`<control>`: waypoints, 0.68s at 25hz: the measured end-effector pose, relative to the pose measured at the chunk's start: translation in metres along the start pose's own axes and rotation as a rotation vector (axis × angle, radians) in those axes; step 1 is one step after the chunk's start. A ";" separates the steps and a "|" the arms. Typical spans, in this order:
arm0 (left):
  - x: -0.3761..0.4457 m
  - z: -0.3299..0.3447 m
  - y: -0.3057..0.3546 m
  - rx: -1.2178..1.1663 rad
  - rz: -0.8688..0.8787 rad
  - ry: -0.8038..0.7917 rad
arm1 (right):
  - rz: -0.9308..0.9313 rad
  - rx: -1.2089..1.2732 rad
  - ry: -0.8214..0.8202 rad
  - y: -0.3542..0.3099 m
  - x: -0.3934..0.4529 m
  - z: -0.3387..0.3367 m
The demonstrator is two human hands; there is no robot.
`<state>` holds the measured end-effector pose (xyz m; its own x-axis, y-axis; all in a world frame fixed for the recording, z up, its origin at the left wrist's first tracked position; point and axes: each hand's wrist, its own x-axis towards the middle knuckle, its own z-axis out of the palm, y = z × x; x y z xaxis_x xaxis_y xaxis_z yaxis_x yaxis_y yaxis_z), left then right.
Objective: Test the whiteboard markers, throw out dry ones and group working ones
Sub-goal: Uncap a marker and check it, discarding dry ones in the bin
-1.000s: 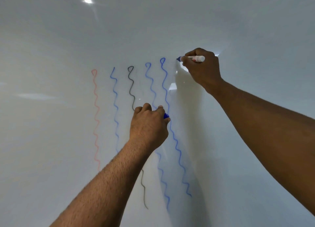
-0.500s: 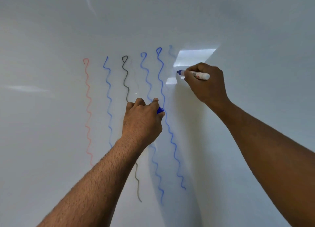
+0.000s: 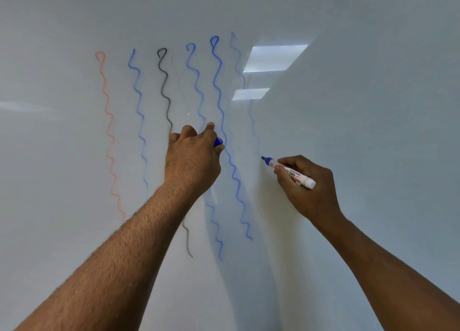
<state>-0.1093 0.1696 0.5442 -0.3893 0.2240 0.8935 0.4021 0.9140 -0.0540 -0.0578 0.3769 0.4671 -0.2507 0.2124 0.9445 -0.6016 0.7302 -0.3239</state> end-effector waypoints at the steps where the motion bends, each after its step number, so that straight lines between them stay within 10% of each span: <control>1: -0.003 0.002 0.000 -0.006 -0.002 -0.005 | 0.000 -0.021 -0.010 0.004 -0.010 -0.002; 11: -0.035 0.014 0.001 -0.065 -0.023 -0.032 | -0.055 -0.354 -0.185 0.039 -0.103 -0.023; 17: -0.083 0.023 0.004 -0.228 -0.054 -0.067 | 0.361 -0.133 -0.255 0.026 -0.146 -0.029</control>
<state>-0.0945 0.1628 0.4591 -0.4664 0.2060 0.8603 0.5527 0.8272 0.1016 -0.0146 0.3841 0.3220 -0.6151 0.3144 0.7231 -0.3427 0.7193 -0.6043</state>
